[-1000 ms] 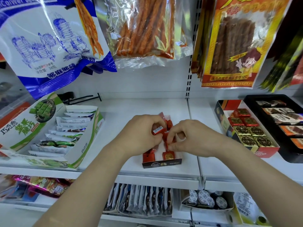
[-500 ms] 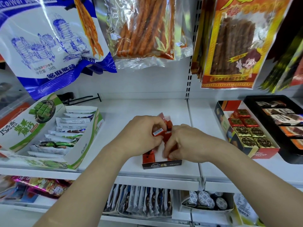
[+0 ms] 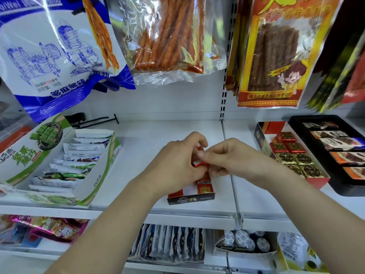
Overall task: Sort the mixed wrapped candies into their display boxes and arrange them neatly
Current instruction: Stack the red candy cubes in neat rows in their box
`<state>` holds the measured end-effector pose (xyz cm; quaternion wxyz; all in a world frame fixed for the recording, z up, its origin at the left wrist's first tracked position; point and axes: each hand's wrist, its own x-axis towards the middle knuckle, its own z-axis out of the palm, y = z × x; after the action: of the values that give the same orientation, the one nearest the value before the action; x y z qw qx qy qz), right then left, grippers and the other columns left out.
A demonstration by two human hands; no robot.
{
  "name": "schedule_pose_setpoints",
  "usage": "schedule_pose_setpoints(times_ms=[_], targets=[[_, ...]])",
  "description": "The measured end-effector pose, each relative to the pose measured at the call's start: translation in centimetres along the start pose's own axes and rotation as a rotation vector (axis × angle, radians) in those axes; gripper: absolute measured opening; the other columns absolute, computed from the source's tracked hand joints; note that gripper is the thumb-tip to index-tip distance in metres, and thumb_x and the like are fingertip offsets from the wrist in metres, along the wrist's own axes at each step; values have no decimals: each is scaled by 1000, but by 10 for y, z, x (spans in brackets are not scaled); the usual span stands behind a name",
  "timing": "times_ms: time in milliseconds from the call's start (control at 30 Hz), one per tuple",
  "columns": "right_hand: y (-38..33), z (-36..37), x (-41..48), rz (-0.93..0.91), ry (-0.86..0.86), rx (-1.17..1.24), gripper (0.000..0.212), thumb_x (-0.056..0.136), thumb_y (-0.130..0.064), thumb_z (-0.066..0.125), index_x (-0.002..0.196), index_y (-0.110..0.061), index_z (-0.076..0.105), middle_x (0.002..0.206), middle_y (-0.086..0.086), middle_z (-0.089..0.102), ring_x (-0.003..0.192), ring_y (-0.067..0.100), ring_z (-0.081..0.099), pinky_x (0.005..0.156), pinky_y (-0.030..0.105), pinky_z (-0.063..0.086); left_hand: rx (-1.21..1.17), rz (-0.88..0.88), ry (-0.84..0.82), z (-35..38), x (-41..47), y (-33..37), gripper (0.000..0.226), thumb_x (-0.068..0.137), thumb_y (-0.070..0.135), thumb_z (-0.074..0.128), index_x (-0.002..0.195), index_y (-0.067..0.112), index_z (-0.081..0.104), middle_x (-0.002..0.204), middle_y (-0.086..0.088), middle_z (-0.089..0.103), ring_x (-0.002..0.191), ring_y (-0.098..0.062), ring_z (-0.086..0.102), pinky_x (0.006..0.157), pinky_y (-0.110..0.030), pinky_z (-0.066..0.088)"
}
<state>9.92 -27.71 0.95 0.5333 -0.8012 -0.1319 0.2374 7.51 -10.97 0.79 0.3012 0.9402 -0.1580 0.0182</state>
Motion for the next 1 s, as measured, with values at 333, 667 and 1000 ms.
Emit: schedule_pose_setpoints(times_ms=[333,667,1000], targets=[[3,-22,-8,37,125,1,25,72,-2,80,95,-7,71,94,7,68,69,8,66,67,14,55,103,-77,-254,-2,-3,-3,12,78,29,78,89,29,73,75,10,65,70,-4,59,65,-18,47],[4,-22,-10,35,83,-142,30,76,-4,78,101,-19,73,96,-5,69,78,4,67,66,5,50,174,-32,-388,4,2,-4,27,80,26,76,107,32,71,77,15,57,73,-3,53,65,-16,40],[5,-23,-9,-2,65,-160,22,73,-4,80,92,-16,75,79,-4,75,68,2,66,65,13,53,148,-49,-405,3,3,-9,26,79,18,75,100,33,70,80,10,60,72,-2,52,64,-15,35]])
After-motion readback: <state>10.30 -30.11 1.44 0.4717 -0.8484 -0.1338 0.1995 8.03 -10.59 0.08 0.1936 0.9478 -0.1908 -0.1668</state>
